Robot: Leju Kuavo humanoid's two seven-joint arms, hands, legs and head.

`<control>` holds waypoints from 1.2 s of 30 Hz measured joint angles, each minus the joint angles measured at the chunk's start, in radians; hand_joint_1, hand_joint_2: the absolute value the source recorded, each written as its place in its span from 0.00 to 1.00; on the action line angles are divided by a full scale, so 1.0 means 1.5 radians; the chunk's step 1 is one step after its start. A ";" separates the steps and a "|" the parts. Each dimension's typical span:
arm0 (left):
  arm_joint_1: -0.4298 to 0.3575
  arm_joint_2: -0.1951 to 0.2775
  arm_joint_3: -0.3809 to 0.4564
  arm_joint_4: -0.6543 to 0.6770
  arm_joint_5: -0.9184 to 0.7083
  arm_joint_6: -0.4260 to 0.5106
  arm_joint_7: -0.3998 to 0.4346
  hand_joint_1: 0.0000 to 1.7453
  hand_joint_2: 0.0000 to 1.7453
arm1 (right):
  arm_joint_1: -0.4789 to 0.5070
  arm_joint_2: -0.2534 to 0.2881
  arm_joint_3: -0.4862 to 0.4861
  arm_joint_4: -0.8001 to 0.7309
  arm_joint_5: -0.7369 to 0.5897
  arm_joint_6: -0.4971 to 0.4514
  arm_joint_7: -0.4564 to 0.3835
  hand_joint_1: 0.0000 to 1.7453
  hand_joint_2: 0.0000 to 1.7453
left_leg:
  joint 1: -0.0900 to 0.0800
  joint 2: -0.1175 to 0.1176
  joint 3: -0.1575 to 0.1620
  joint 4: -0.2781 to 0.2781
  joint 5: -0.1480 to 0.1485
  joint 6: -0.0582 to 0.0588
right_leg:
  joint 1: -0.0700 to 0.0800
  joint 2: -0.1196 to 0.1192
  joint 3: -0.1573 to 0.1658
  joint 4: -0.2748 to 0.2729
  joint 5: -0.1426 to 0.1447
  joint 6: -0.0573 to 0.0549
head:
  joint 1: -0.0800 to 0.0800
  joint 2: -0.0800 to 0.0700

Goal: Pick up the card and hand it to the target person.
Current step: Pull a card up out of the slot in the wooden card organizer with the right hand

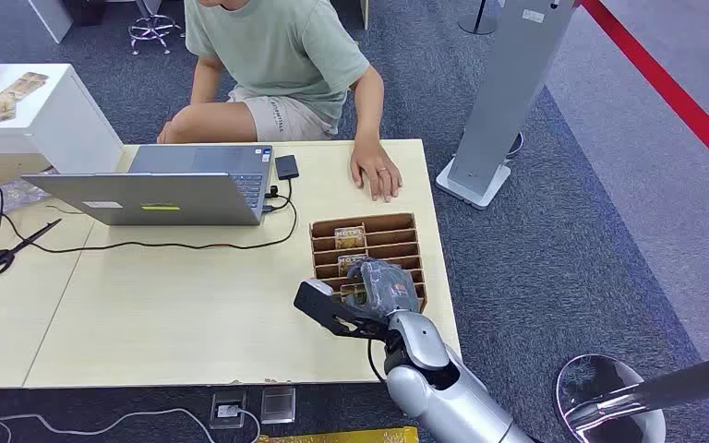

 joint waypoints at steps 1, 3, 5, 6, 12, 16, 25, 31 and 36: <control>0.000 0.000 0.000 0.000 0.000 0.000 0.000 0.00 0.00 | 0.000 0.000 0.000 0.000 0.000 0.000 0.000 0.55 1.00 | 0.000 0.000 0.000 0.000 0.000 0.000 | 0.000 0.000 0.000 0.000 0.000 0.000 | 0.000 0.000; 0.000 0.000 0.000 0.000 0.000 0.000 0.000 0.00 0.00 | 0.000 -0.001 0.000 0.000 0.000 0.000 0.000 0.54 1.00 | 0.000 0.000 0.000 0.001 0.000 0.000 | 0.000 -0.001 0.000 0.001 0.000 0.000 | 0.000 0.000; 0.000 0.000 0.000 0.000 0.000 0.000 0.000 0.00 0.00 | 0.000 -0.001 0.000 0.000 0.000 0.000 0.000 0.53 1.00 | 0.000 0.000 -0.001 0.001 -0.001 0.000 | 0.000 -0.001 0.000 0.001 -0.001 0.000 | 0.000 0.000; 0.000 0.000 0.000 0.000 0.000 0.000 0.000 0.00 0.00 | 0.000 -0.001 0.000 0.000 0.000 0.000 0.000 0.52 1.00 | 0.000 0.000 -0.001 0.001 -0.001 0.000 | 0.000 -0.001 0.000 0.001 -0.001 0.000 | 0.000 0.000; 0.000 0.001 -0.001 0.001 -0.001 -0.002 0.000 0.00 0.00 | 0.001 -0.007 0.006 -0.012 -0.009 0.007 0.005 0.53 1.00 | 0.000 0.000 -0.001 0.001 -0.001 0.000 | 0.000 -0.001 0.000 0.001 -0.001 0.000 | 0.000 0.000; 0.000 0.001 0.001 0.001 0.001 -0.001 0.001 0.00 0.00 | -0.002 -0.008 0.012 -0.012 -0.016 0.011 0.010 0.52 1.00 | 0.000 0.000 -0.001 0.001 -0.001 0.000 | 0.000 -0.001 -0.001 0.001 -0.001 0.000 | 0.000 0.000; 0.000 0.000 0.006 0.001 0.005 0.001 0.004 0.00 0.00 | -0.008 -0.006 0.024 -0.009 -0.029 0.014 0.012 0.50 1.00 | 0.000 0.000 -0.001 0.001 -0.001 0.000 | 0.000 -0.001 -0.001 0.001 -0.001 0.000 | 0.000 0.000; 0.000 0.001 0.007 0.001 0.006 0.001 0.004 0.00 0.00 | -0.008 -0.009 0.026 -0.013 -0.038 0.017 0.016 0.54 1.00 | 0.000 0.000 -0.001 0.001 -0.001 0.000 | 0.000 -0.001 0.000 0.001 -0.001 0.000 | 0.000 0.000; 0.000 0.001 0.006 0.001 0.005 0.001 0.005 0.00 0.00 | -0.008 -0.009 0.026 -0.013 -0.039 0.018 0.016 0.66 1.00 | 0.000 -0.001 -0.001 0.001 -0.001 0.000 | 0.000 -0.001 -0.001 0.001 -0.001 0.000 | 0.000 0.000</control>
